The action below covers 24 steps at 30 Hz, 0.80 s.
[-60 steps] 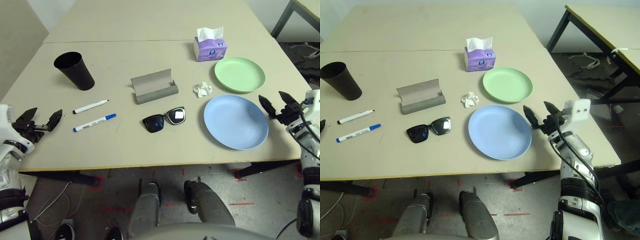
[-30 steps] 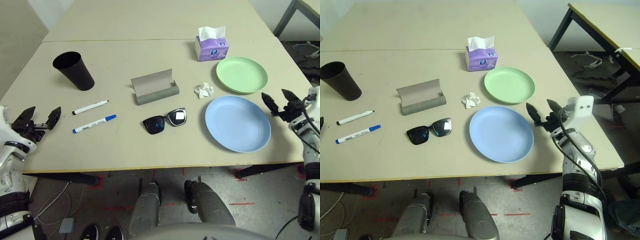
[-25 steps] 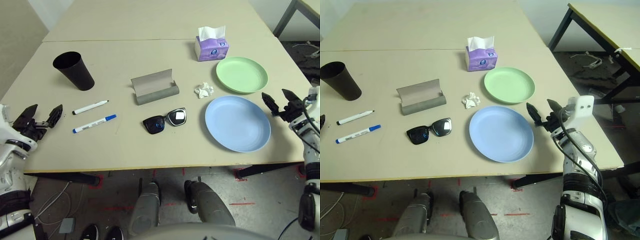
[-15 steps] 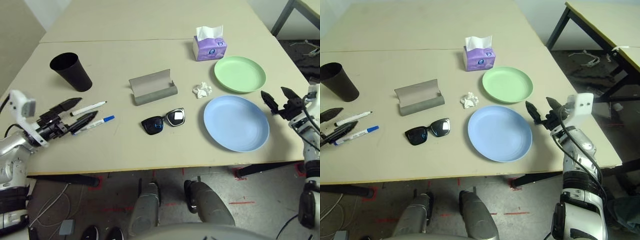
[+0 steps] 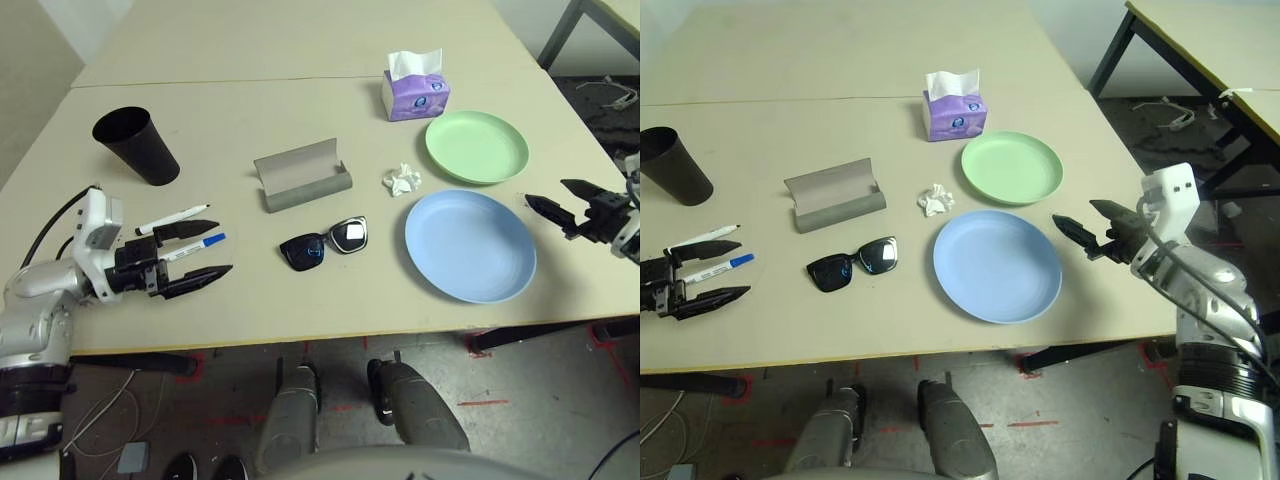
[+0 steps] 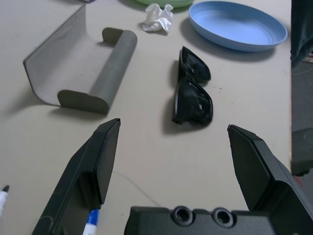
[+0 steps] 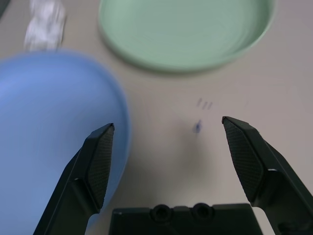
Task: Organize and tidy the items on the table.
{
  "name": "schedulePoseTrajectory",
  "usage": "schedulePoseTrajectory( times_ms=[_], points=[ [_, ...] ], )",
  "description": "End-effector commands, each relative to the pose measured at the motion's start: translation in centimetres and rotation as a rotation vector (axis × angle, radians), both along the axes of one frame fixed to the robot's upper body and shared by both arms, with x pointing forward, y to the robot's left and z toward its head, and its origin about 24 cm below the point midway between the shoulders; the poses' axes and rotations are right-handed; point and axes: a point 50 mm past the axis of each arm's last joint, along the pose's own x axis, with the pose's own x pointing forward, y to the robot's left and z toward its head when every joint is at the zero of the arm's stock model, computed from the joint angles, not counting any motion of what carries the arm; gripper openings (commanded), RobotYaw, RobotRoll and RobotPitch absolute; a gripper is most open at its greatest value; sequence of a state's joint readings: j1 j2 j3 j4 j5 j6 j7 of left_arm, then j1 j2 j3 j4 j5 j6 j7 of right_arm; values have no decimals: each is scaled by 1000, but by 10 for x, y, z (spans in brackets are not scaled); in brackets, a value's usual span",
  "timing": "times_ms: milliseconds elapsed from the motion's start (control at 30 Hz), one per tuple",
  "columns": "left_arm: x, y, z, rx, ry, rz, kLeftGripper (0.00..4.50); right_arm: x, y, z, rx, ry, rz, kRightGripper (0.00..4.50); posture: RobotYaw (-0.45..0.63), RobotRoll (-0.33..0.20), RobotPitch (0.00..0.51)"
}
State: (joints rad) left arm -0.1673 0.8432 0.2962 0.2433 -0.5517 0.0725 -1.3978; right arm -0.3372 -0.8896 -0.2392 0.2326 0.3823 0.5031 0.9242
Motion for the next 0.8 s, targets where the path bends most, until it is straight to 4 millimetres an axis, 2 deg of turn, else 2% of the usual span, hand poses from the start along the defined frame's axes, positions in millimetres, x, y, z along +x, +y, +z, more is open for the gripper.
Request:
schedulePoseTrajectory(
  times_ms=[33,167,633,733,800],
  points=[
    [2,0,-5,-2,14,15,4461,-6,4,-7,-29,116,25,4500,-240,0,214],
    [5,2,-3,-11,-5,42,4461,-14,9,-17,-72,205,53,4500,-240,0,214],
    [5,4,-4,-4,-35,77,4461,-19,24,-29,-35,306,116,4500,-223,0,212],
    [6,5,-4,-12,-51,98,4500,-21,28,-28,-10,321,145,3863,-219,0,211],
    [6,5,-4,-14,-55,104,4500,-21,29,-27,-7,321,159,3165,-215,0,208]
  ],
)
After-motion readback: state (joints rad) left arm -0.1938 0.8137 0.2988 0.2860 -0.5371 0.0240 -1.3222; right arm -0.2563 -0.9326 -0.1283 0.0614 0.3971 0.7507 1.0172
